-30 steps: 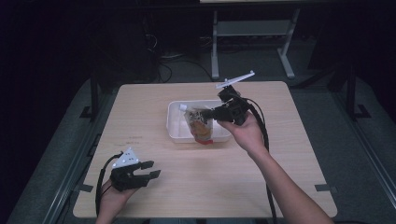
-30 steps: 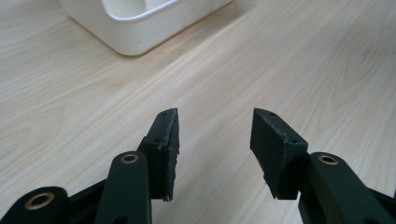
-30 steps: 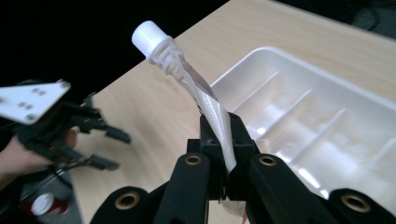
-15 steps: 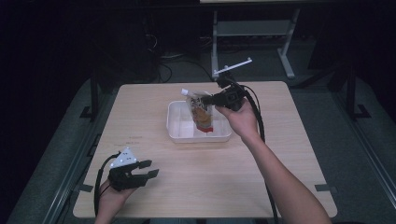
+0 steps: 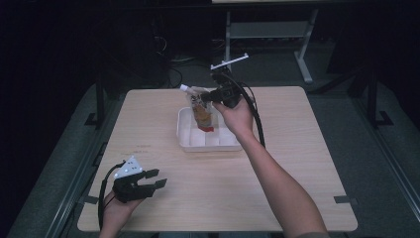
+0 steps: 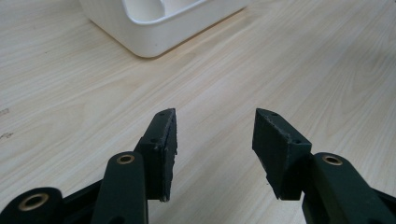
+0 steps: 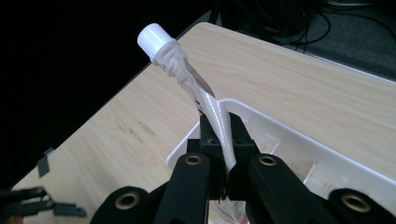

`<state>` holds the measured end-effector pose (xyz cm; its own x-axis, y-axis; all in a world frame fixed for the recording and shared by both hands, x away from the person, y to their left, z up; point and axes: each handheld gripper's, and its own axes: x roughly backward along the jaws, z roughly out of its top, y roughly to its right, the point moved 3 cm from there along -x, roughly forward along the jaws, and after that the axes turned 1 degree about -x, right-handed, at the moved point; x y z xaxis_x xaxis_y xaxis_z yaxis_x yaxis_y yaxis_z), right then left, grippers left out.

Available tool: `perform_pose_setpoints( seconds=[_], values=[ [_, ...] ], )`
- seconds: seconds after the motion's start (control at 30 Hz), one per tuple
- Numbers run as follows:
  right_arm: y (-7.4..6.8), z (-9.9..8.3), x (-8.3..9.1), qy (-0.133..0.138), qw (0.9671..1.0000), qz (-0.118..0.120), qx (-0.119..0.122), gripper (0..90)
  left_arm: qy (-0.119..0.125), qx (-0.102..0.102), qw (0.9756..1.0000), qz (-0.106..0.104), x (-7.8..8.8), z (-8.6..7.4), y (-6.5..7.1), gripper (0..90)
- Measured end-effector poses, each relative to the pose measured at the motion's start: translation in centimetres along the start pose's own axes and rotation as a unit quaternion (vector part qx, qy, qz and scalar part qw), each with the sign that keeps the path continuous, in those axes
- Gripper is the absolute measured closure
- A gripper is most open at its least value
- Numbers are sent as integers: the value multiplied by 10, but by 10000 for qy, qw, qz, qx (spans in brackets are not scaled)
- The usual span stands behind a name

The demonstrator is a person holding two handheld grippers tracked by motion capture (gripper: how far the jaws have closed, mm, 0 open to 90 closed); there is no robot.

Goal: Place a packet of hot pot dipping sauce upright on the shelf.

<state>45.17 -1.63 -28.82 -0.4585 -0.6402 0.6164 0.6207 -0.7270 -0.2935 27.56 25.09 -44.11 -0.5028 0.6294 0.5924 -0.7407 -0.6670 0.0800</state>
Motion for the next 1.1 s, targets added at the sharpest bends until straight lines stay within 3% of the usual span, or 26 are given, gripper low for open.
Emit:
perform_pose_setpoints(
  seconds=[0.27,0.37,0.6,1.1],
  values=[
    [1,5,-23,-6,9996,-138,-244,882,38,17,10000,12,1,0,0,498],
    [5,5,-34,-55,9987,-203,-472,882,60,14,10000,26,2,0,-1,498],
    [9,4,-50,-98,9969,-383,-683,882,82,15,10000,41,3,0,-2,497],
    [9,1,-70,-224,9950,-430,-867,879,135,41,9999,68,5,0,-3,497]
  ],
)
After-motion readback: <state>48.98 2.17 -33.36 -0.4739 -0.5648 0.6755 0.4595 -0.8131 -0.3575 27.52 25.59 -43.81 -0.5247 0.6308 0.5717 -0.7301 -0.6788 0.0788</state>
